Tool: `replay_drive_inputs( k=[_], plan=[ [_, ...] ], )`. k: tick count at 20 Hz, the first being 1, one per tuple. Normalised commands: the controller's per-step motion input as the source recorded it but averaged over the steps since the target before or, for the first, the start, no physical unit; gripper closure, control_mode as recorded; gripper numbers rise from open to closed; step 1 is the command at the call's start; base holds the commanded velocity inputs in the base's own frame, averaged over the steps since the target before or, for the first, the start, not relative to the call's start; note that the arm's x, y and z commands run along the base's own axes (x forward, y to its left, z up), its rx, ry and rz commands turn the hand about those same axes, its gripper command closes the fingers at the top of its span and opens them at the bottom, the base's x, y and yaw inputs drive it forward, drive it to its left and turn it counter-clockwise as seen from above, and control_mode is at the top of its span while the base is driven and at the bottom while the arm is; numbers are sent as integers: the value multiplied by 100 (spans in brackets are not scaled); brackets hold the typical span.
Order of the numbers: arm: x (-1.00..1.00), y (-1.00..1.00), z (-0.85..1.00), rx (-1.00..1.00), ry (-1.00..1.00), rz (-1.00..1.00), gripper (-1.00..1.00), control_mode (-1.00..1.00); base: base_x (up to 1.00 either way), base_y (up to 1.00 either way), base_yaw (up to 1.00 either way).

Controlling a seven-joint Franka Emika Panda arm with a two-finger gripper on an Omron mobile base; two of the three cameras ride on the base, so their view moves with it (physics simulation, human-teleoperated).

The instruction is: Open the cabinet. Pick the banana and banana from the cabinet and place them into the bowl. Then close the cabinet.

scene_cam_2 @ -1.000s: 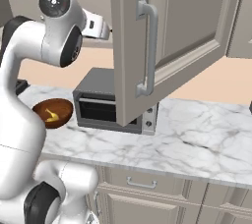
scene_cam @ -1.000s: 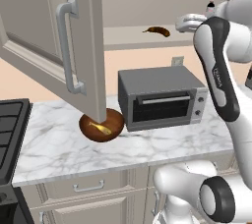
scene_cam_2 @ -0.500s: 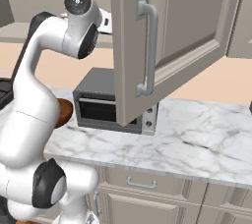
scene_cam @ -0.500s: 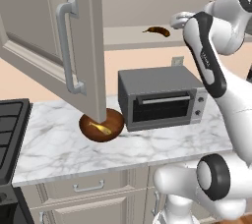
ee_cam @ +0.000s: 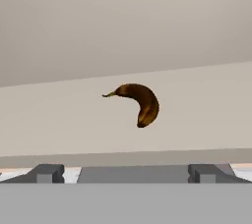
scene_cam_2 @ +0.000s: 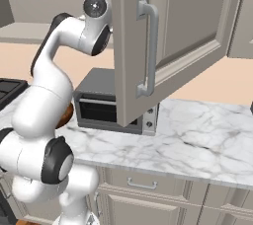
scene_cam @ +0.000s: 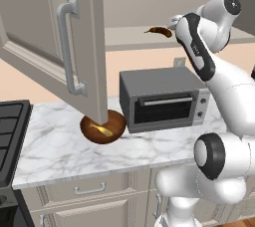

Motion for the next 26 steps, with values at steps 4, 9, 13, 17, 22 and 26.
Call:
replay_drive_inputs(
  k=[4,9,13,17,22,26],
  plan=[
    [65,0,-16,-3,0,0,-100,-100,0,0,0],
    [59,0,-15,-1,0,0,-100,-100,0,0,0],
    [47,-1,-11,0,0,0,-100,-100,0,0,0],
    [28,-1,-6,0,0,0,-100,-100,0,0,0],
    [26,-1,-7,0,0,0,-100,-100,0,0,0],
    [29,-3,-17,0,0,0,-100,-100,0,0,0]
  ],
)
